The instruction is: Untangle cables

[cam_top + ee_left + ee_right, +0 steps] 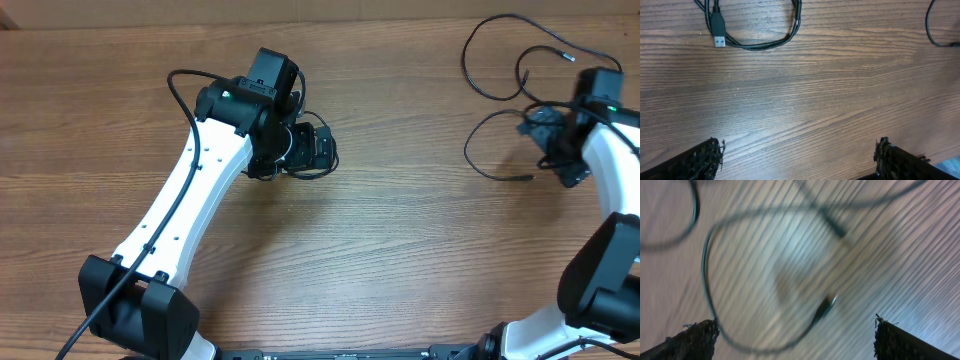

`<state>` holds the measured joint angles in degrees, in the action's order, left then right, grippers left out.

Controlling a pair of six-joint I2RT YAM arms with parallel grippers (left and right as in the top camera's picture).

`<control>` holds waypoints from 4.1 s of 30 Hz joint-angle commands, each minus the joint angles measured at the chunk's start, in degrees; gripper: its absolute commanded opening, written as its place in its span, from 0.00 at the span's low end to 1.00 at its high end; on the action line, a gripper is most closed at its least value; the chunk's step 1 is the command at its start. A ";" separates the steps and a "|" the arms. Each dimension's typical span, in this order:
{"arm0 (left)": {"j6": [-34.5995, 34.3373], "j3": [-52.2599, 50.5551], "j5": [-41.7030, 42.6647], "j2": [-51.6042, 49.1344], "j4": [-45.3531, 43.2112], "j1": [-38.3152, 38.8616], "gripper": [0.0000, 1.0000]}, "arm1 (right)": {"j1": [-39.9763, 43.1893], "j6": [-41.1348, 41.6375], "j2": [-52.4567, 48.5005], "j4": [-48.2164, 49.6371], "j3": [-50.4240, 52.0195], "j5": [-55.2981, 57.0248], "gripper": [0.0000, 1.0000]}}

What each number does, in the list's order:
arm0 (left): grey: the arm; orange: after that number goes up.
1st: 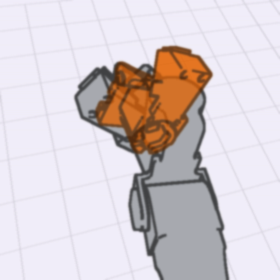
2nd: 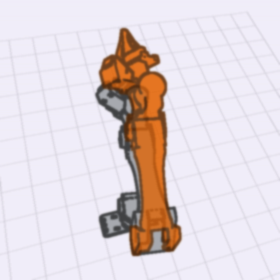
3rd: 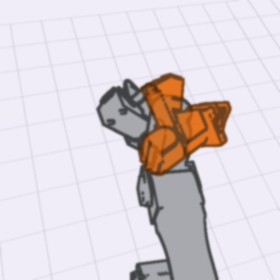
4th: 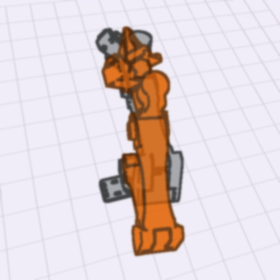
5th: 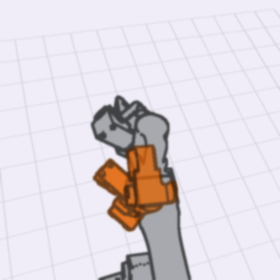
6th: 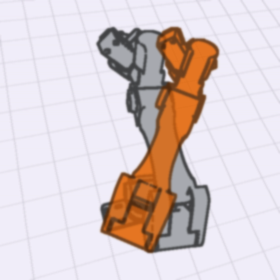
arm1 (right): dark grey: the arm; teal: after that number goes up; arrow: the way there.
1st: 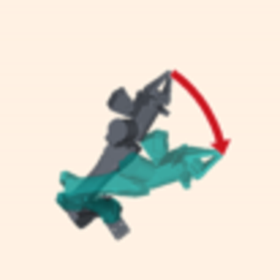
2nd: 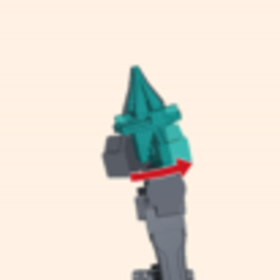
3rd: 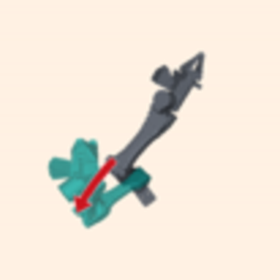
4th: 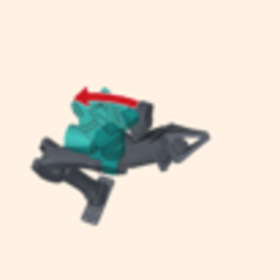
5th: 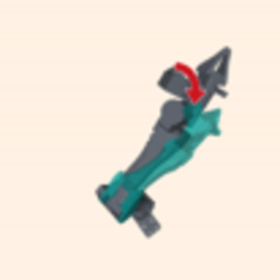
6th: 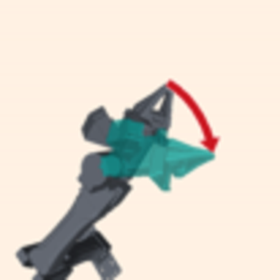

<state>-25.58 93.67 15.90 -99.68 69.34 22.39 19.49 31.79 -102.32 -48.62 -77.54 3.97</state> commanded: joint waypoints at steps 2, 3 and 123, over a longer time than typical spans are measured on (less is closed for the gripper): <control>-0.39 0.07 0.90 -0.44 -0.24 0.13 1.00 | 3.48 1.16 -0.72 4.63 0.35 1.11 1.00; -0.39 0.07 0.90 -0.44 -0.24 0.13 1.00 | 3.78 1.16 -0.72 5.22 0.35 1.14 1.00; 3.30 0.07 -12.74 -0.44 -5.53 0.11 0.99 | -30.36 -6.05 -0.74 4.92 0.35 -27.17 1.00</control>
<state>-23.57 93.67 3.99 -99.68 63.99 22.39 -10.92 25.47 -102.83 -44.31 -77.45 -23.57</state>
